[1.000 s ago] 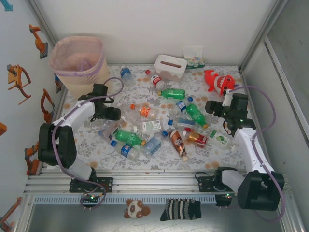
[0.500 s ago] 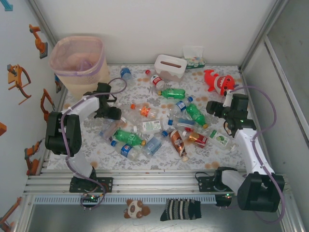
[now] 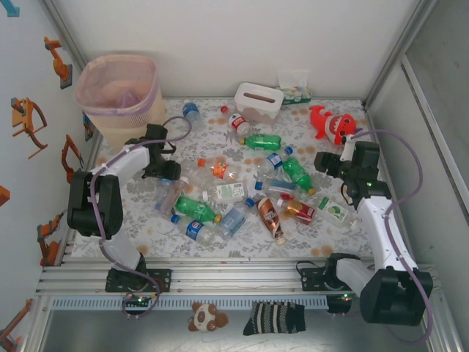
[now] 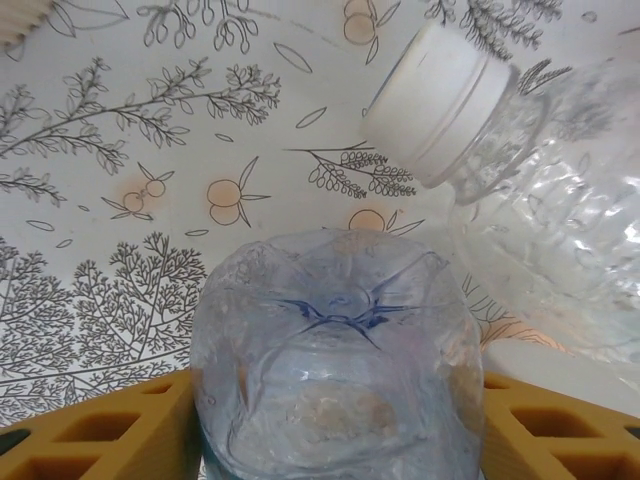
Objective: Put the plastic bottles in the bin
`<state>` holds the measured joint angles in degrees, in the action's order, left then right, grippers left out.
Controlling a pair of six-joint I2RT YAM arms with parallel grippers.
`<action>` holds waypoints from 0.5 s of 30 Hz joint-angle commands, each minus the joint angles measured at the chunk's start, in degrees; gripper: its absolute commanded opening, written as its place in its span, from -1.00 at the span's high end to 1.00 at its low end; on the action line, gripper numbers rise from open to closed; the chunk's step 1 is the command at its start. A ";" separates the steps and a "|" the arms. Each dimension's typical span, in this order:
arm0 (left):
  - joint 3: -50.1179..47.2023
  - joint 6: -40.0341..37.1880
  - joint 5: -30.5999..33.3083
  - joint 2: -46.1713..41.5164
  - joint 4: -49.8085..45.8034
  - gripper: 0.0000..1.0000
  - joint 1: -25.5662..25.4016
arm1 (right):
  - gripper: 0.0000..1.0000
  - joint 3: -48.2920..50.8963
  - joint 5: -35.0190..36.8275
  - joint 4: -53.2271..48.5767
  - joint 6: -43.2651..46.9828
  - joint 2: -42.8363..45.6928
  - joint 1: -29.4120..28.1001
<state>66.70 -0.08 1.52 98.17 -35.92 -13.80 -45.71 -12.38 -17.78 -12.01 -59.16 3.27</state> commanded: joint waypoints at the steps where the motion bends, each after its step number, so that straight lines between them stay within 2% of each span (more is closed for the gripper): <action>1: 1.14 -0.82 1.01 -3.97 -2.19 -0.17 0.27 | -0.58 -2.01 0.60 -1.22 0.41 1.15 -0.36; 15: 5.64 -1.27 1.29 -16.97 -5.91 -0.04 0.36 | -0.57 -2.63 0.61 -1.47 0.04 1.75 -0.42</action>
<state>69.80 -0.40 2.61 84.75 -39.27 -13.78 -45.89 -12.38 -18.46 -12.01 -58.39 3.27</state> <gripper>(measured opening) 0.527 0.786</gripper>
